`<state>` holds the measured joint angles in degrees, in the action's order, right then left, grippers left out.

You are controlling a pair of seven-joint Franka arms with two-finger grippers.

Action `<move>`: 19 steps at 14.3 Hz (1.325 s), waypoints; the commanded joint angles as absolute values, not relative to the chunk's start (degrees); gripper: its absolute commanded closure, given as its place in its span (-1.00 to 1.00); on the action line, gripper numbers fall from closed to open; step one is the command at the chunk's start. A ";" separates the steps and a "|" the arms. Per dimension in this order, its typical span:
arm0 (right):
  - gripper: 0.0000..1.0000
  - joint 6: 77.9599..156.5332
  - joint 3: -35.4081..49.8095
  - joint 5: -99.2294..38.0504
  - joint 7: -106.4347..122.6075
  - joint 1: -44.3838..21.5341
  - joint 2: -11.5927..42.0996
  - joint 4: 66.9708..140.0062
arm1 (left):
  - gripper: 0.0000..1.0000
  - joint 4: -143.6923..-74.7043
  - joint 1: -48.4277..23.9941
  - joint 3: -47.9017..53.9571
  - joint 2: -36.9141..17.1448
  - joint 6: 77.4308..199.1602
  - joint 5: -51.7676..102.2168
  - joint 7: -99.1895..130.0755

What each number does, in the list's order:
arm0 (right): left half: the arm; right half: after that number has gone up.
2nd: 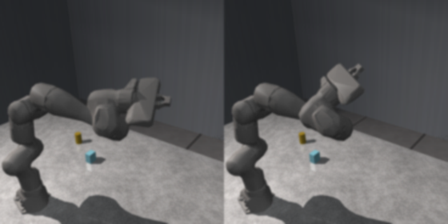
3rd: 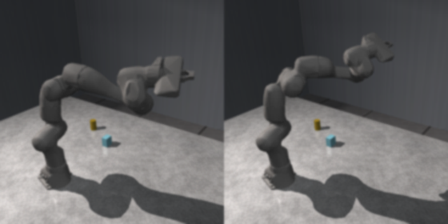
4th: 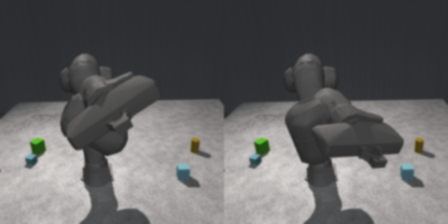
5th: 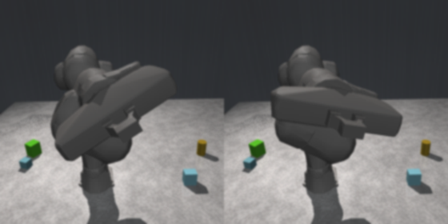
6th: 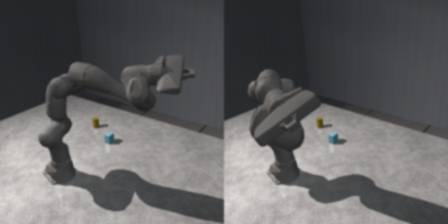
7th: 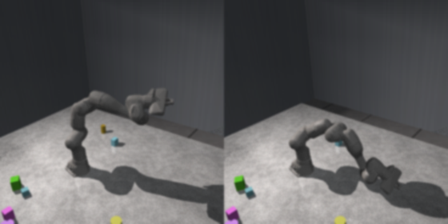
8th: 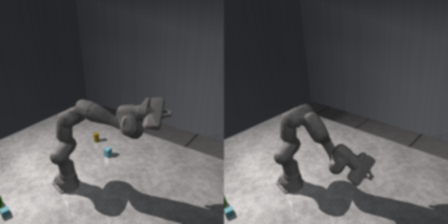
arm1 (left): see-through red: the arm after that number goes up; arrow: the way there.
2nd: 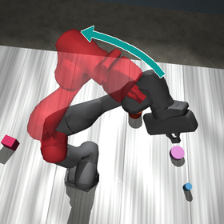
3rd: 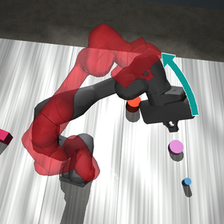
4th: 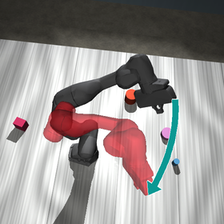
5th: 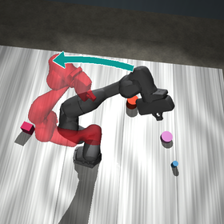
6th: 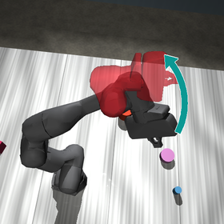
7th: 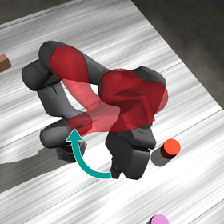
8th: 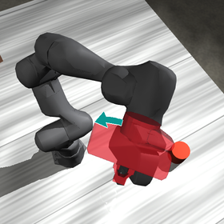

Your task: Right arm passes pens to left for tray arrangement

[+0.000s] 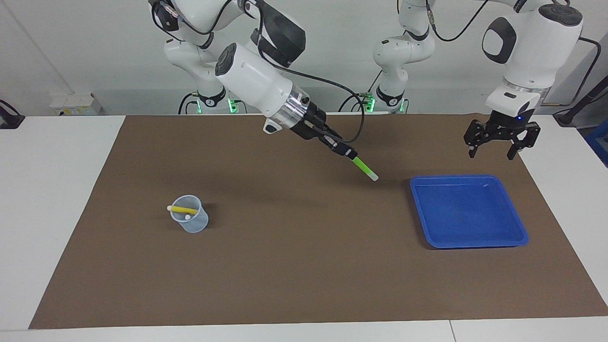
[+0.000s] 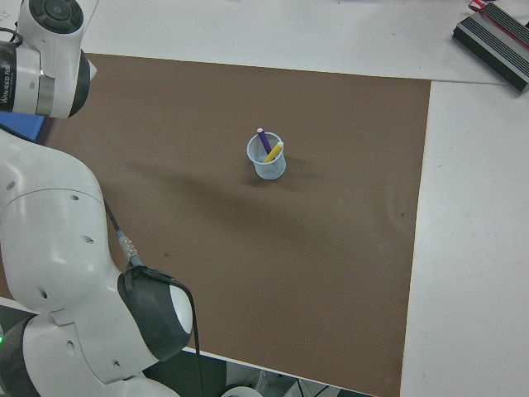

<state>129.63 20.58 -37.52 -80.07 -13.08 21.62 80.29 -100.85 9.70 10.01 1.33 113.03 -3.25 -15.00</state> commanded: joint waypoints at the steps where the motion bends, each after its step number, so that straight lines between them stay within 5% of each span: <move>1: 1.00 130.17 20.83 -39.55 -80.68 -12.66 22.24 79.45 | -1.00 -102.74 9.58 9.49 2.02 118.55 -3.96 -17.23; 4: 1.00 129.90 20.83 -39.38 -80.68 -12.83 22.24 79.45 | -0.98 -102.66 9.41 9.41 1.85 119.10 -3.96 -17.67; 6: 1.00 129.38 20.83 -39.37 -80.68 -12.92 22.24 79.45 | -0.76 -102.83 9.40 9.49 1.93 116.12 -3.26 -11.04; 11: 1.00 127.18 21.00 -39.46 -80.77 -13.01 22.15 79.28 | -0.87 -102.92 9.06 9.49 3.34 104.86 22.21 40.35; 17: 1.00 125.42 21.27 -39.29 -80.77 -13.01 22.06 79.28 | -0.84 -113.54 4.42 9.49 7.64 117.83 42.08 60.81; 19: 1.00 125.42 21.27 -39.29 -80.77 -13.01 21.97 79.28 | -0.66 -114.78 1.77 9.49 8.09 121.37 43.50 63.45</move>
